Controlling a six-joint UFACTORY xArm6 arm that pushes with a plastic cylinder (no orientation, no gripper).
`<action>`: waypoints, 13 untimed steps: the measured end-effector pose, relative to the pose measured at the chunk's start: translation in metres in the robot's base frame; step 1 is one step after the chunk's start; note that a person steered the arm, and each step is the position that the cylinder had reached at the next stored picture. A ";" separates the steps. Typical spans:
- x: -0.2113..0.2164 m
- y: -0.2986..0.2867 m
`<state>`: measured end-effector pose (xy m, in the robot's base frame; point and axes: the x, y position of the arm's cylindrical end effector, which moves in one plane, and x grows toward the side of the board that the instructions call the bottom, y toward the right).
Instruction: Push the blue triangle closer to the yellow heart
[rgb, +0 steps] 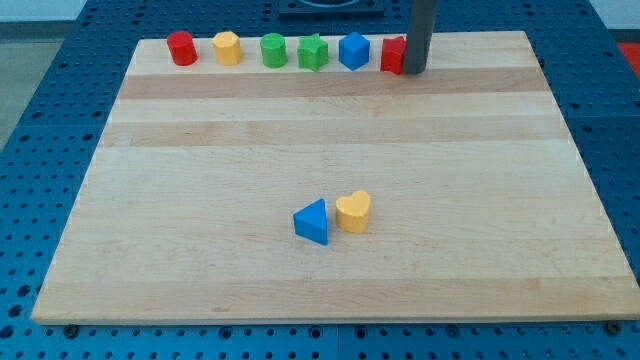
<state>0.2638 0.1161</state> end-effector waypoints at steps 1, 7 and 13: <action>-0.007 0.000; 0.100 -0.128; 0.279 -0.210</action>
<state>0.5430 -0.0937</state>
